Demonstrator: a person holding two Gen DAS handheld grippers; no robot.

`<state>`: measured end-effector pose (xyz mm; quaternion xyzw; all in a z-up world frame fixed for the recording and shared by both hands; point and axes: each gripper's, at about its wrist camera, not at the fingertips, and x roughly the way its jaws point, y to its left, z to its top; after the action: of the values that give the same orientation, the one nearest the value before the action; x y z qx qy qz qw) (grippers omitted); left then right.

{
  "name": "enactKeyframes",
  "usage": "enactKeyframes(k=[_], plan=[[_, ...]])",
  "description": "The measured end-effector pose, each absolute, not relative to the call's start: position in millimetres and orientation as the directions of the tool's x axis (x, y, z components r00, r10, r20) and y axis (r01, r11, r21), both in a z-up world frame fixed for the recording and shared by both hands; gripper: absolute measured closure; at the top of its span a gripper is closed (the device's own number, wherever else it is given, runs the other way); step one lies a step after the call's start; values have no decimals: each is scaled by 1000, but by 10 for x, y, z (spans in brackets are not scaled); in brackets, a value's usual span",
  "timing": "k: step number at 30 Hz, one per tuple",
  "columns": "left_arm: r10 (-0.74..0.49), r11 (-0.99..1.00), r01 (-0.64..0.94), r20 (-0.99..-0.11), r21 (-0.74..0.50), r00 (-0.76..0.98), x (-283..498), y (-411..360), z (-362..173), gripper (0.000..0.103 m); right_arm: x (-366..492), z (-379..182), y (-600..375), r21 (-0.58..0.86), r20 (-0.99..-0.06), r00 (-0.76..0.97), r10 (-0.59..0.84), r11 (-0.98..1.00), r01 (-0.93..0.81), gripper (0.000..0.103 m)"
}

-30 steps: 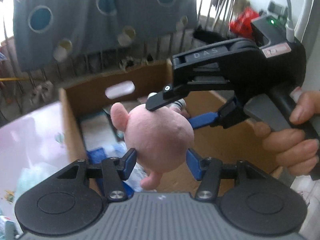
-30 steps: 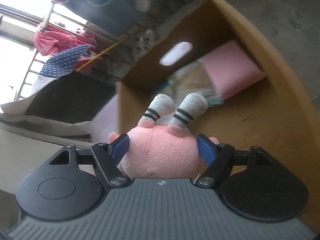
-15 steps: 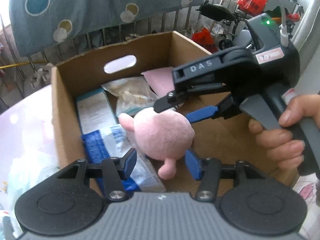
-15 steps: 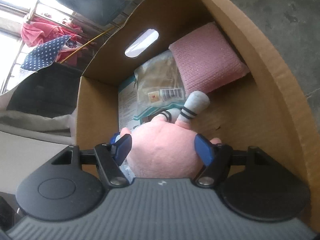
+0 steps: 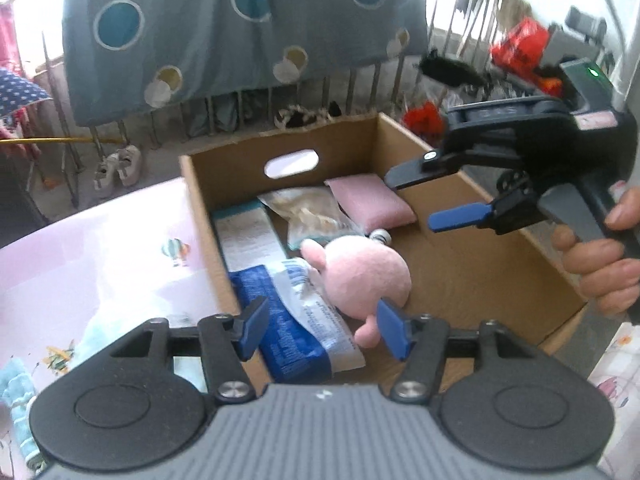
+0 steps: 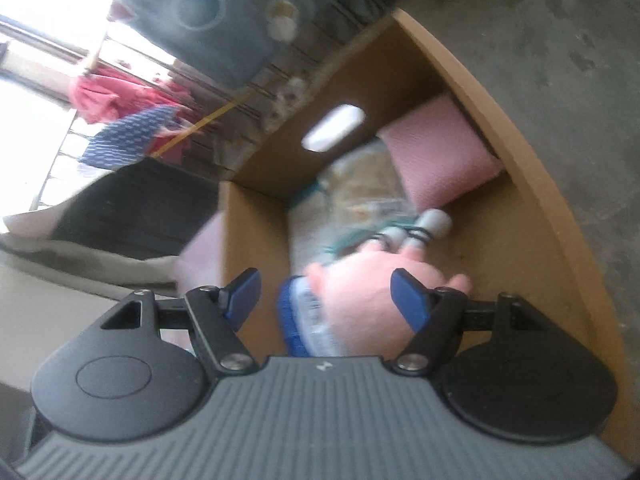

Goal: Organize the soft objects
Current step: 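Carry the pink pig into the cardboard box and release it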

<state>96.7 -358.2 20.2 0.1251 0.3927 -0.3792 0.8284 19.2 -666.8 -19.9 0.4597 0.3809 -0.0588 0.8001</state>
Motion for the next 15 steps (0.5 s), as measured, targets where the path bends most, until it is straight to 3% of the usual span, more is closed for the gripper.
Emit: enactKeyframes(k=[7, 15], plan=[[-551, 732, 671, -684, -121, 478, 857, -2889, 499, 40, 111, 266, -6297, 736, -582, 760, 289, 584, 341, 31], [-479, 843, 518, -635, -142, 606, 912, -1845, 595, 40, 545, 562, -5473, 734, -559, 721, 409, 649, 201, 31]])
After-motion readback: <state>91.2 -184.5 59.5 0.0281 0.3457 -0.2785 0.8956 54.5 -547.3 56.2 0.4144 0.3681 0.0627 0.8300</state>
